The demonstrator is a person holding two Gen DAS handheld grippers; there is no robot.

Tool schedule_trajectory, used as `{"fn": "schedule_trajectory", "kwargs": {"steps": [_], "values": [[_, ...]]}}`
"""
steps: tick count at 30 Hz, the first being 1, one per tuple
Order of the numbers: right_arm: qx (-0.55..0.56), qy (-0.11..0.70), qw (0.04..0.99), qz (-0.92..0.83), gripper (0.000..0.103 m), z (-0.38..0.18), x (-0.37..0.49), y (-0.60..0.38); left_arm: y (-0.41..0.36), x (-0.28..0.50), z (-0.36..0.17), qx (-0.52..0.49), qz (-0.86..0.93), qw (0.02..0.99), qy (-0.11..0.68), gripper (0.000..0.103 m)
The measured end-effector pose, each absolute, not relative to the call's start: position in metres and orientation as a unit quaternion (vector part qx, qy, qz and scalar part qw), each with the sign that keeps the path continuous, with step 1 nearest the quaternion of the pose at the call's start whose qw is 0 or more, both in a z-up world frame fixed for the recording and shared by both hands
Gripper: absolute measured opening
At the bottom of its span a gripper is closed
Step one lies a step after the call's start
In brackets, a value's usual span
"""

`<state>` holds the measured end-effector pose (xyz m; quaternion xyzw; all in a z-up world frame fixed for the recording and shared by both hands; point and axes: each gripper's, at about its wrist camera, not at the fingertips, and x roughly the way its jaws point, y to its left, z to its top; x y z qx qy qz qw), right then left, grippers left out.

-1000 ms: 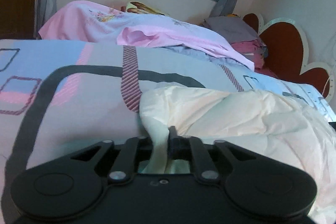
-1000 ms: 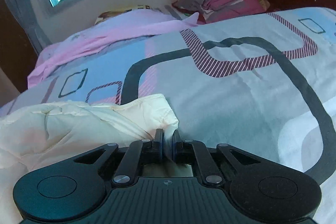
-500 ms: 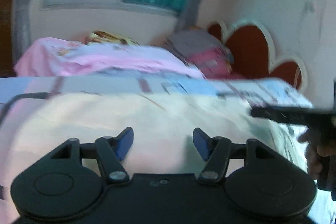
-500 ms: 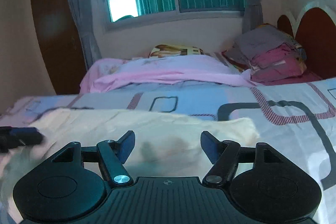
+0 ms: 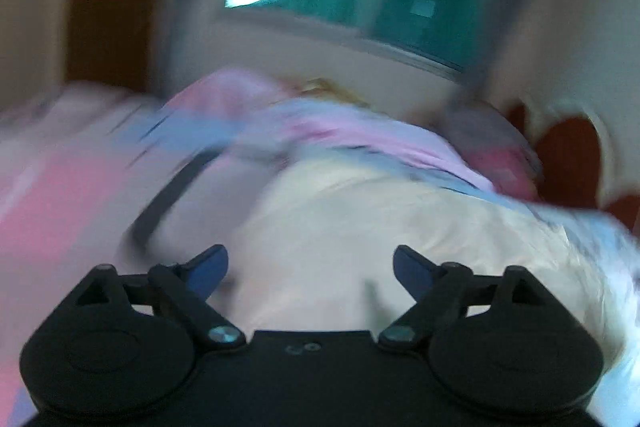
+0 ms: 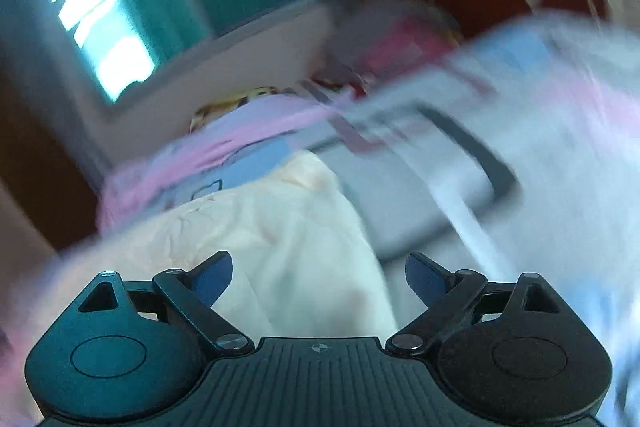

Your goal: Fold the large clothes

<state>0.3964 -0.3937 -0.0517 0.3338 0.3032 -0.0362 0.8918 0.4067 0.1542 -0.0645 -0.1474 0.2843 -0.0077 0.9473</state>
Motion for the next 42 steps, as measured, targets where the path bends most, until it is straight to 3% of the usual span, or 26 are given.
{"fn": "schedule_trajectory", "kwargs": {"steps": [6, 15, 17, 19, 21, 22, 23, 26, 42], "values": [[0.522, 0.301, 0.797, -0.025, 0.093, -0.098, 0.352, -0.418, 0.212, 0.348, -0.116, -0.354, 0.027, 0.879, 0.318, 0.084], [0.551, 0.304, 0.777, -0.015, 0.092, -0.113, 0.398, -0.401, 0.191, 0.391, -0.147, -0.471, -0.012, 0.826, 0.308, 0.074], [0.53, 0.317, 0.786, -0.025, 0.076, -0.111, 0.409, -0.398, 0.19, 0.399, -0.154, -0.478, -0.007, 0.823, 0.305, 0.069], [0.519, 0.321, 0.792, -0.03, 0.068, -0.11, 0.413, -0.395, 0.188, 0.404, -0.155, -0.474, -0.002, 0.824, 0.311, 0.06], [0.507, 0.325, 0.798, -0.031, 0.055, -0.111, 0.411, -0.39, 0.187, 0.406, -0.153, -0.465, -0.005, 0.827, 0.317, 0.041], [0.503, 0.323, 0.801, -0.028, 0.044, -0.111, 0.411, -0.389, 0.186, 0.407, -0.152, -0.457, -0.008, 0.83, 0.319, 0.036], [0.497, 0.321, 0.806, -0.024, 0.04, -0.113, 0.408, -0.384, 0.184, 0.409, -0.151, -0.447, -0.012, 0.835, 0.319, 0.029], [0.468, 0.318, 0.824, -0.018, 0.025, -0.101, 0.398, -0.376, 0.177, 0.407, -0.135, -0.416, -0.017, 0.853, 0.314, 0.019], [0.411, 0.32, 0.853, 0.005, 0.021, -0.06, 0.345, -0.379, 0.162, 0.333, -0.087, -0.389, -0.028, 0.873, 0.292, 0.017]]}}
